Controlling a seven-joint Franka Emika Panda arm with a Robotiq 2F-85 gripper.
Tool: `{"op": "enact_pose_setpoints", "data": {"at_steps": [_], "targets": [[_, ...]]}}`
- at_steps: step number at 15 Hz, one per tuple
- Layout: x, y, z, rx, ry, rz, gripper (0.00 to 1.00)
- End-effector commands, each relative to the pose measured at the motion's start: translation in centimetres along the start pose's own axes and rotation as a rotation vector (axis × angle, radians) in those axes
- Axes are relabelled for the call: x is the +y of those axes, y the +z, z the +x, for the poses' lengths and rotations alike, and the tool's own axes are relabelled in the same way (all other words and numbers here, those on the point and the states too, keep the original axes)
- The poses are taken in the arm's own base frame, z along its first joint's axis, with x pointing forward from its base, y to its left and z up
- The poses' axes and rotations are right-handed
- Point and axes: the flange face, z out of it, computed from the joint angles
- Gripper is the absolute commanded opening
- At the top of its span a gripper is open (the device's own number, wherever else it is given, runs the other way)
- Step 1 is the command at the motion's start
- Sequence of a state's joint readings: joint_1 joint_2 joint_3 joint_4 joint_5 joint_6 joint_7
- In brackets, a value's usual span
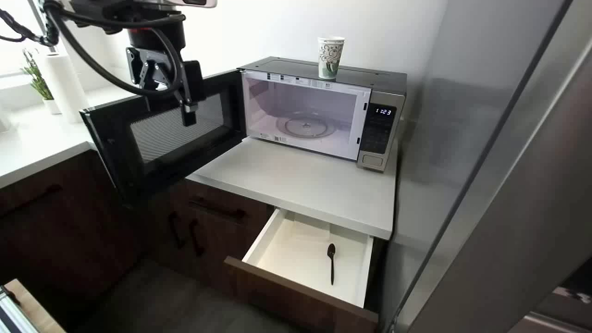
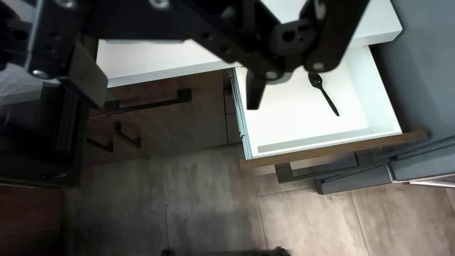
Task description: Close the microwave door
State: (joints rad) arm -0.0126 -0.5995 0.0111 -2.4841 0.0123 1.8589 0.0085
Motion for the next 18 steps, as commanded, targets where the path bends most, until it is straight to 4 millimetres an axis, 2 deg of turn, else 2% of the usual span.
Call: {"op": "enact_pose_setpoints", "data": {"at_steps": [1,13,17,18], "targets": [[0.0,-0.1,0.0,-0.001,0.0,0.0,1.0],[0.0,-0.1,0.0,-0.001,0.0,0.0,1.0],[-3.3,-1.6,0.6,0.039,-0.089,-0.029,1.0],[-5.0,-2.2,0.8,0.046,-0.135,-0.03,1.0]]}}
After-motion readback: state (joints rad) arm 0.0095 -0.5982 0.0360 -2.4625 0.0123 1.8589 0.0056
